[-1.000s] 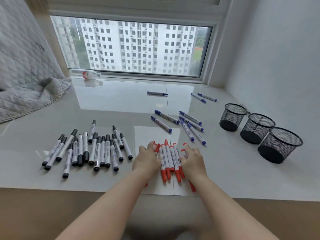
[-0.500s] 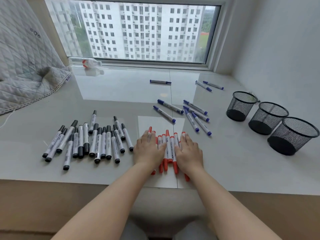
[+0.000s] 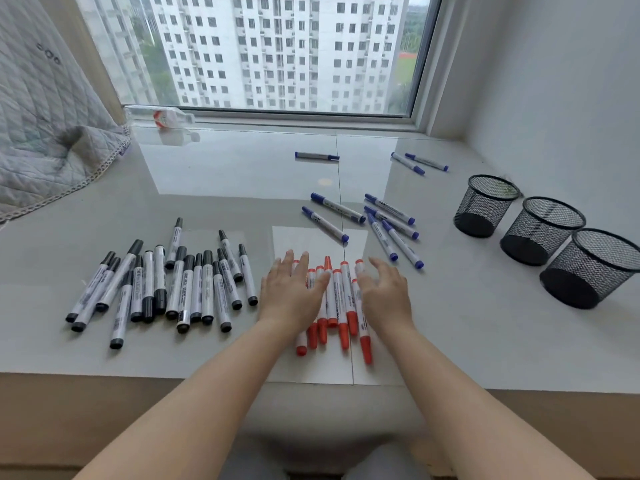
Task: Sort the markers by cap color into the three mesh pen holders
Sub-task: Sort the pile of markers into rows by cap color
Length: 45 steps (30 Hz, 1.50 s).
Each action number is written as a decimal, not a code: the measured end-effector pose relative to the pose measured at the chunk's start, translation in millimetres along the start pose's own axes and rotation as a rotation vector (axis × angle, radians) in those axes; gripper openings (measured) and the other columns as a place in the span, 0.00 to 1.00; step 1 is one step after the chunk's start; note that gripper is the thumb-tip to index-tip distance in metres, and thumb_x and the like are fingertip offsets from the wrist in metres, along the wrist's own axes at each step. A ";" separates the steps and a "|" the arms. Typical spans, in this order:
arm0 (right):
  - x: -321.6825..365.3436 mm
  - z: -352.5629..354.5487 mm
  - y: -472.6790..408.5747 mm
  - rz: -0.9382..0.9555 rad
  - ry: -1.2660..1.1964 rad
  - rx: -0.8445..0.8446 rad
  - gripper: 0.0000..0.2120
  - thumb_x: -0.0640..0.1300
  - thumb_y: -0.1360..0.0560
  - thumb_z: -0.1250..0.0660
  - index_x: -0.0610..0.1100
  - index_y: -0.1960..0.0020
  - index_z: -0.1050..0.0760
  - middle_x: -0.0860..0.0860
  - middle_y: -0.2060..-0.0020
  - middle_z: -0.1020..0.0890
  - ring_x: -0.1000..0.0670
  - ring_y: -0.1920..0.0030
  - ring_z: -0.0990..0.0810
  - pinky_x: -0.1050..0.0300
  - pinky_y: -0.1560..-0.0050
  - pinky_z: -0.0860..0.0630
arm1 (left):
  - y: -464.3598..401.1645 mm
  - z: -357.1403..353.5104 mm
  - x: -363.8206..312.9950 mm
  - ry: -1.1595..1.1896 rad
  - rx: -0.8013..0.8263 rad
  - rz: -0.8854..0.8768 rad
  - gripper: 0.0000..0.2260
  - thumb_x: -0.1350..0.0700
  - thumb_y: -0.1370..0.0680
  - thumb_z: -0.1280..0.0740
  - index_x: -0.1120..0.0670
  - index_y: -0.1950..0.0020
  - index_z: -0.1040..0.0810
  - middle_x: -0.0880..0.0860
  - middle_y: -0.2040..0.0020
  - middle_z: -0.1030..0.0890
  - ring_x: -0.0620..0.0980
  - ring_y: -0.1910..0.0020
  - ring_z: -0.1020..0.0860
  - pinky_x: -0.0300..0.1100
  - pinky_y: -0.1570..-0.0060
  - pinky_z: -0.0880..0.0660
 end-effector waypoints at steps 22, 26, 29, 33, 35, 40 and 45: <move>-34.9 21.2 -157.5 0.179 0.700 0.080 0.30 0.61 0.24 0.48 0.48 0.27 0.43 0.49 0.30 0.38 0.46 0.32 0.41 0.51 0.34 0.42 | -210.3 -7.3 -28.2 -0.564 0.294 -0.374 0.37 0.31 0.27 0.44 0.42 0.24 0.55 0.43 0.23 0.53 0.49 0.24 0.57 0.57 0.27 0.57; -32.4 16.7 -162.8 0.185 0.716 0.041 0.26 0.57 0.24 0.46 0.45 0.30 0.39 0.46 0.37 0.33 0.44 0.38 0.37 0.51 0.39 0.39 | -219.4 -24.0 -29.3 -0.352 0.120 -0.403 0.27 0.31 0.27 0.45 0.42 0.31 0.38 0.49 0.32 0.37 0.52 0.31 0.42 0.49 0.30 0.48; -28.1 10.2 -166.5 0.183 0.697 0.055 0.22 0.53 0.23 0.45 0.42 0.34 0.36 0.45 0.39 0.33 0.44 0.39 0.35 0.52 0.40 0.37 | -223.9 -27.4 -29.8 -0.352 0.083 -0.359 0.26 0.30 0.28 0.46 0.42 0.36 0.34 0.50 0.37 0.34 0.52 0.37 0.38 0.49 0.35 0.46; -23.8 5.8 -171.4 0.149 0.638 0.085 0.19 0.51 0.23 0.45 0.40 0.37 0.35 0.44 0.38 0.32 0.44 0.38 0.34 0.52 0.42 0.35 | -225.8 -25.4 -35.7 -0.414 0.057 -0.326 0.22 0.32 0.26 0.48 0.46 0.42 0.33 0.50 0.42 0.28 0.53 0.42 0.32 0.50 0.45 0.39; -23.0 8.0 -172.6 0.122 0.623 0.095 0.19 0.50 0.23 0.44 0.40 0.38 0.35 0.43 0.39 0.31 0.44 0.38 0.33 0.52 0.43 0.34 | -222.4 -24.4 -42.6 -0.420 -0.006 -0.357 0.17 0.37 0.23 0.47 0.49 0.51 0.34 0.52 0.47 0.23 0.54 0.50 0.28 0.46 0.55 0.37; -20.1 20.7 -168.9 0.010 0.588 0.144 0.13 0.46 0.25 0.42 0.40 0.44 0.30 0.44 0.45 0.25 0.44 0.47 0.26 0.57 0.56 0.35 | -214.3 -18.3 -57.4 -0.435 0.021 -0.223 0.17 0.40 0.22 0.45 0.54 0.52 0.32 0.56 0.49 0.22 0.57 0.54 0.26 0.44 0.59 0.35; -21.6 48.2 -148.8 -0.106 0.414 0.173 0.09 0.46 0.27 0.39 0.41 0.50 0.30 0.46 0.57 0.27 0.44 0.57 0.27 0.58 0.59 0.32 | -190.3 -5.6 -84.6 -0.191 0.066 -0.028 0.04 0.58 0.24 0.41 0.56 0.51 0.35 0.55 0.55 0.28 0.55 0.61 0.30 0.44 0.66 0.35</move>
Point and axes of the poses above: each hand's wrist, its own y-axis away from the middle knuckle, its own z-axis out of the back of the hand, x = y × z, the point moved 3 cm from there along -y, towards the middle knuckle
